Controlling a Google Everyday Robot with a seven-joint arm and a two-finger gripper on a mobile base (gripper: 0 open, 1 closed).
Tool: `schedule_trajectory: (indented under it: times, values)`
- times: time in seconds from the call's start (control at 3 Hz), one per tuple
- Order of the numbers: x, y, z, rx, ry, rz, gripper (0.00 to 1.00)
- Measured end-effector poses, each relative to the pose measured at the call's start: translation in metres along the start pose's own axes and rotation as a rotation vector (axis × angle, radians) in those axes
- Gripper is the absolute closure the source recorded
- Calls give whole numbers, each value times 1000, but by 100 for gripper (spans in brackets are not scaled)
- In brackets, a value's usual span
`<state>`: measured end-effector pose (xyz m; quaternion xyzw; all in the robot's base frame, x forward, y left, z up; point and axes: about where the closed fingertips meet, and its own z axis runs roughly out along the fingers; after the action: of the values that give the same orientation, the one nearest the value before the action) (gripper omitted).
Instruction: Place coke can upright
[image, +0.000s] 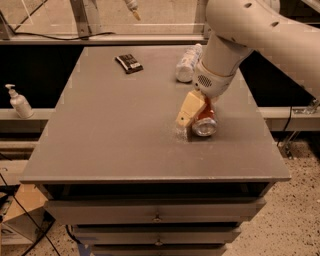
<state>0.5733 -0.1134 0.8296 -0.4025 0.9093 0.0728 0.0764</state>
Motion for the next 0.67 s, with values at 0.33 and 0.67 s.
schedule_trajectory:
  times: [0.33, 0.67]
  values:
    - [8, -6, 7, 14, 32, 18, 40]
    - [3, -5, -4, 46, 14, -3, 64]
